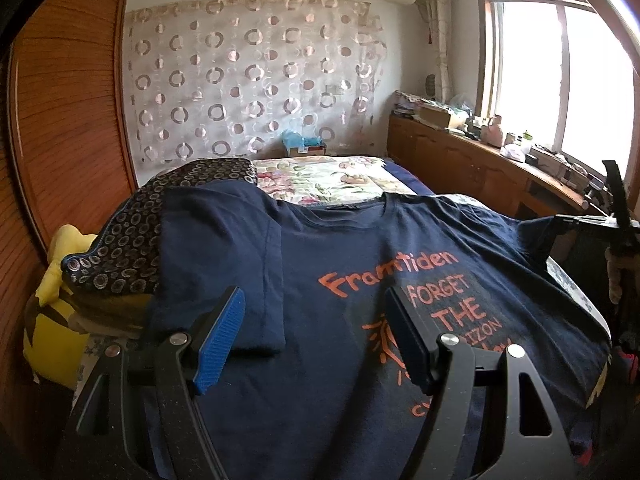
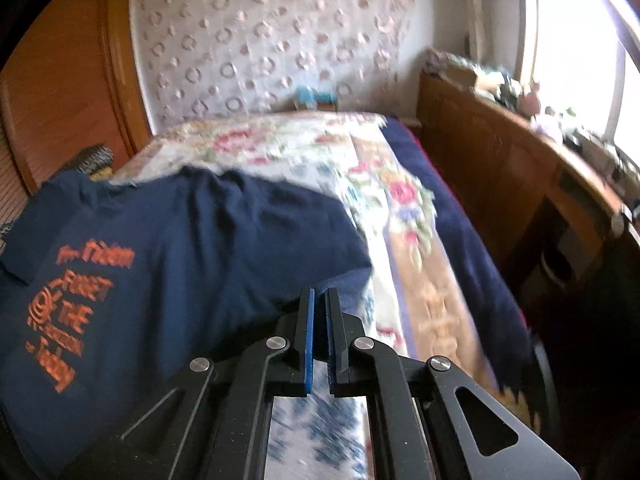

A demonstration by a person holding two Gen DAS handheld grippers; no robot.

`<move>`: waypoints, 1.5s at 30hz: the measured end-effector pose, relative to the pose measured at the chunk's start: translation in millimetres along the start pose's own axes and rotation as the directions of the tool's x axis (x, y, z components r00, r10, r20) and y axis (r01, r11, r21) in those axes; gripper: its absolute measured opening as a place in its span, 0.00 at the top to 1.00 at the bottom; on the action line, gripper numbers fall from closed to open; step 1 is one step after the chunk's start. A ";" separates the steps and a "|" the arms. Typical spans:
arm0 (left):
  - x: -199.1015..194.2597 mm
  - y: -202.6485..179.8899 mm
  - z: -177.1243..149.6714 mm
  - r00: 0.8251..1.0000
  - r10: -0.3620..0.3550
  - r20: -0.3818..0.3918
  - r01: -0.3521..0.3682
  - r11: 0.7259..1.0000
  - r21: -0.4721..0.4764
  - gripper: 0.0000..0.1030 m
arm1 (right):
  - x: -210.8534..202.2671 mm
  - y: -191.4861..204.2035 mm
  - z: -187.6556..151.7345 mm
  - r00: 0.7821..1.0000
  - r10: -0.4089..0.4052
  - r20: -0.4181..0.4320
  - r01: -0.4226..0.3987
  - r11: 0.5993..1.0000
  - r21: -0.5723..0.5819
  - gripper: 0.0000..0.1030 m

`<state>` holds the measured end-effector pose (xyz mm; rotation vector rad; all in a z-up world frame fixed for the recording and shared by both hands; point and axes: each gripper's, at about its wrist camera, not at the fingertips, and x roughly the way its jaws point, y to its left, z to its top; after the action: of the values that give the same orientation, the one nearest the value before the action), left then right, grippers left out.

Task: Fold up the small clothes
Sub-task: 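Fold the held side inward over the shirt body, open right gripper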

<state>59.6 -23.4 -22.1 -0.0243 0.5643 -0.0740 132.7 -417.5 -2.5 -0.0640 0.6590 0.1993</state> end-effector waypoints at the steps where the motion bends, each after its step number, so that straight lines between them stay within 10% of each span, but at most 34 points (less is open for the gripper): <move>1: -0.3 1.3 1.2 1.000 0.004 0.003 -0.004 1.000 -0.005 0.29 | -4.6 8.6 1.5 1.000 0.015 0.014 -0.015 1.000 -0.013 0.96; 11: -5.3 10.7 17.5 0.998 0.039 0.042 -0.039 0.999 -0.018 0.29 | 16.0 85.7 -22.0 0.988 0.153 -0.034 -0.156 0.977 -0.144 0.96; 28: -2.5 19.6 37.4 0.998 0.026 0.051 -0.025 0.999 -0.027 0.29 | 21.9 83.4 -17.5 0.982 0.166 -0.092 -0.175 0.979 -0.106 0.95; 34: 22.3 -6.0 41.8 0.997 -0.071 -0.009 0.072 0.997 0.037 0.29 | -14.9 63.1 -4.6 0.988 0.152 0.023 -0.150 0.986 -0.075 0.52; 45: 70.0 -70.6 52.2 0.975 -0.181 -0.125 0.202 0.962 0.181 0.29 | 25.7 15.5 -7.0 0.995 0.080 -0.057 -0.079 0.997 0.014 0.50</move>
<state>141.9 -99.1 -12.3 0.1151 0.6596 -0.3207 145.2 -399.0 -23.8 -0.0318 0.7211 0.2711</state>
